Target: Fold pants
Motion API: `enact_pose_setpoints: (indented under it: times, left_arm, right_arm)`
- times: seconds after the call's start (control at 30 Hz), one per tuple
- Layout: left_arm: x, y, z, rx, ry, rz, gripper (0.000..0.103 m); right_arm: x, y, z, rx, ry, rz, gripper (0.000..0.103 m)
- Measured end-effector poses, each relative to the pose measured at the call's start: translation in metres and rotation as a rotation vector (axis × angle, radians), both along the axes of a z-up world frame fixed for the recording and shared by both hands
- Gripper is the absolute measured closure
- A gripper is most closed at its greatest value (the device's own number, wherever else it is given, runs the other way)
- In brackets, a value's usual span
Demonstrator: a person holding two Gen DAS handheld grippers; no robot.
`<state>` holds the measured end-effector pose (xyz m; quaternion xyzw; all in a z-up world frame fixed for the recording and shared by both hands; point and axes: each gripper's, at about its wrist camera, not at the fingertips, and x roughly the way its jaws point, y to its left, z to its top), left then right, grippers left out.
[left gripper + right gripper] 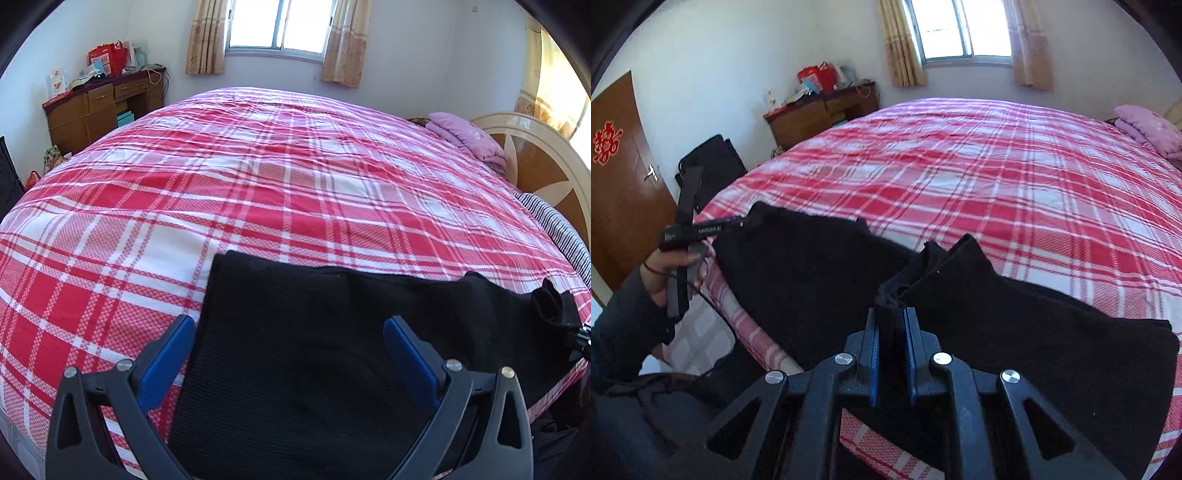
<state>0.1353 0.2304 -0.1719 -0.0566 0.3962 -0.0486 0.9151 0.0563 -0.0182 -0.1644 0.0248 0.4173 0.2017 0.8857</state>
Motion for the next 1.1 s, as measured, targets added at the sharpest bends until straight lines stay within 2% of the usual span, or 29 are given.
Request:
enact_pose_setpoints:
  times: [0.3, 0.33, 0.37, 0.43, 0.47, 0.57, 0.7, 0.77, 0.87, 0.9, 0.97, 1.1]
  left_arm:
    - [-0.002, -0.005, -0.004, 0.036, 0.010, -0.006, 0.000]
    - [-0.002, -0.006, -0.003, 0.042, 0.009, -0.006, 0.000]
    - [-0.002, -0.006, -0.003, 0.042, 0.008, -0.008, 0.000]
    - [-0.002, -0.006, -0.001, 0.035, 0.009, -0.009, 0.000]
    - [-0.002, -0.005, 0.000, 0.030, 0.008, -0.008, 0.000]
    - [-0.003, -0.004, 0.001, 0.038, 0.007, -0.003, 0.000]
    - [-0.005, -0.003, -0.002, 0.067, 0.003, 0.005, 0.000]
    - [-0.004, -0.004, -0.008, 0.080, 0.022, 0.001, 0.000]
    - [-0.004, -0.005, -0.014, 0.072, 0.033, 0.002, 0.000]
    - [-0.005, -0.006, -0.014, 0.081, 0.033, 0.001, 0.000]
    - [-0.005, -0.005, -0.013, 0.070, 0.036, 0.002, 0.000]
    - [-0.006, -0.001, -0.014, 0.048, 0.039, 0.001, 0.000]
  right_arm:
    - [0.014, 0.008, -0.037, -0.038, 0.122, 0.028, 0.088]
    - [0.014, 0.007, -0.035, -0.039, 0.121, 0.029, 0.083]
    - [0.013, 0.005, -0.033, -0.038, 0.129, 0.031, 0.073]
    - [0.010, -0.002, -0.025, -0.028, 0.139, 0.025, 0.057]
    - [0.006, -0.007, -0.019, -0.027, 0.128, 0.019, 0.055]
    - [-0.011, -0.032, 0.004, -0.036, 0.069, -0.015, 0.053]
    - [-0.035, -0.085, 0.025, -0.012, 0.028, -0.142, 0.050]
    - [-0.044, -0.114, 0.022, 0.001, 0.037, -0.229, 0.045]
    - [-0.046, -0.151, -0.004, 0.018, 0.130, -0.350, 0.045]
    - [-0.044, -0.160, -0.014, 0.057, 0.160, -0.365, 0.045]
    - [-0.043, -0.166, -0.013, 0.106, 0.149, -0.364, 0.045]
    - [-0.037, -0.161, 0.008, 0.082, 0.067, -0.357, 0.045]
